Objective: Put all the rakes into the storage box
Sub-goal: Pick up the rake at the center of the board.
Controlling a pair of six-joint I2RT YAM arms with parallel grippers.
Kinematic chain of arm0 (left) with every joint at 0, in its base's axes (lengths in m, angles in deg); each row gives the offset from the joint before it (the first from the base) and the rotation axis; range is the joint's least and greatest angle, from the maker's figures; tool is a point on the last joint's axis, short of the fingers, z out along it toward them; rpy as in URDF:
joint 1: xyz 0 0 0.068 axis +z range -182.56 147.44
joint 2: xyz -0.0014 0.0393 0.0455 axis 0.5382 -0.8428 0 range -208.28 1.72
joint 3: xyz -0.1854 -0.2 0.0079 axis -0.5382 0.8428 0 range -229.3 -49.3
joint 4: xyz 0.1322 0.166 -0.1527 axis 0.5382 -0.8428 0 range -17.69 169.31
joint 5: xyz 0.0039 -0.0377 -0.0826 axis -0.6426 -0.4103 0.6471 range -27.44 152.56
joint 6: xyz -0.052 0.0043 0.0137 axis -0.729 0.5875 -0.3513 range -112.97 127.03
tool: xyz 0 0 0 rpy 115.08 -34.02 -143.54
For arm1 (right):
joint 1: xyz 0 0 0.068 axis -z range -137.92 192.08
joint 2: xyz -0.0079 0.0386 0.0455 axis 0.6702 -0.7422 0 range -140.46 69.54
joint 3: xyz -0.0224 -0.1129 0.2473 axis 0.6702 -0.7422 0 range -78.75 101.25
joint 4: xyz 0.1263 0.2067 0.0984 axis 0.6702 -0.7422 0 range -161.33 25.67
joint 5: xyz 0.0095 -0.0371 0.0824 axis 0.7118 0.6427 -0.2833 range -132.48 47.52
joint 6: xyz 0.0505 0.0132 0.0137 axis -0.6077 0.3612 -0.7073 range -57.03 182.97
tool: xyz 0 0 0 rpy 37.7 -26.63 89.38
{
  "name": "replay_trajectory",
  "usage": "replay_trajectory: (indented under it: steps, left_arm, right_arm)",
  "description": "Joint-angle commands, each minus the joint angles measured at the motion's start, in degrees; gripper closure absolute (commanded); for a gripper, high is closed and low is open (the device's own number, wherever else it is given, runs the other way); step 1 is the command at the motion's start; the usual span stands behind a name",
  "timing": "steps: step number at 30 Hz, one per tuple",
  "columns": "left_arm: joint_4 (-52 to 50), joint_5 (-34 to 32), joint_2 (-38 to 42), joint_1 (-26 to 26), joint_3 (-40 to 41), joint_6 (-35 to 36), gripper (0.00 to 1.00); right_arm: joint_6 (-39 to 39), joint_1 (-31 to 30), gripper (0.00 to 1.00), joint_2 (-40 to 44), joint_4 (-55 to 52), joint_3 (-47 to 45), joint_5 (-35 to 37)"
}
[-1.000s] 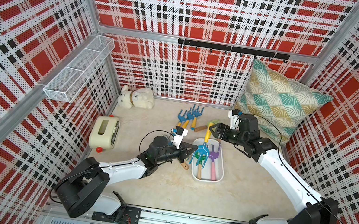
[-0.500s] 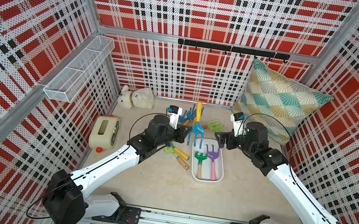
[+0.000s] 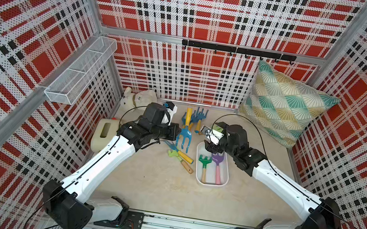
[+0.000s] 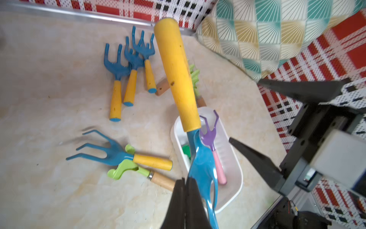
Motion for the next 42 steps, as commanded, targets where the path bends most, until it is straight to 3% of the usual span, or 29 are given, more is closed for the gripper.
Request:
replay_trajectory:
  steps: [1,4,7,11,16,22,33,42]
  left_arm:
    - [-4.10,-0.14,0.36,0.09,-0.47,4.32,1.00]
    - [-4.40,-1.88,-0.42,-1.33,0.19,4.82,1.00]
    - [-4.51,-3.03,-1.81,-4.22,-0.03,5.37,1.00]
    - [-4.69,-4.17,-3.18,-7.02,-0.01,5.88,1.00]
    - [-4.74,-4.48,-4.03,-8.47,0.11,6.23,1.00]
    - [-5.00,-4.35,-4.13,-8.78,0.18,6.28,1.00]
    - [-5.89,-4.03,-3.17,-11.13,0.42,6.70,1.00]
    - [-6.00,-3.55,-2.81,-11.99,-0.35,7.03,1.00]
  right_arm:
    - [14.53,-0.24,0.12,-2.30,5.86,2.24,-3.26]
    - [18.20,-0.45,0.18,-4.92,5.37,4.43,-7.04]
    - [24.55,-0.41,0.23,-4.76,4.23,3.77,-15.12]
    - [25.01,-1.05,0.23,-4.30,5.62,2.61,-19.88]
    - [33.05,-3.12,0.23,-2.91,5.23,-1.71,-19.92]
    - [35.04,-3.58,0.21,-1.21,5.36,-4.56,-15.54]
    - [39.25,-3.58,0.24,-5.20,5.45,-1.39,-13.56]
    - [41.17,-4.46,0.38,-8.65,3.16,0.70,-12.04]
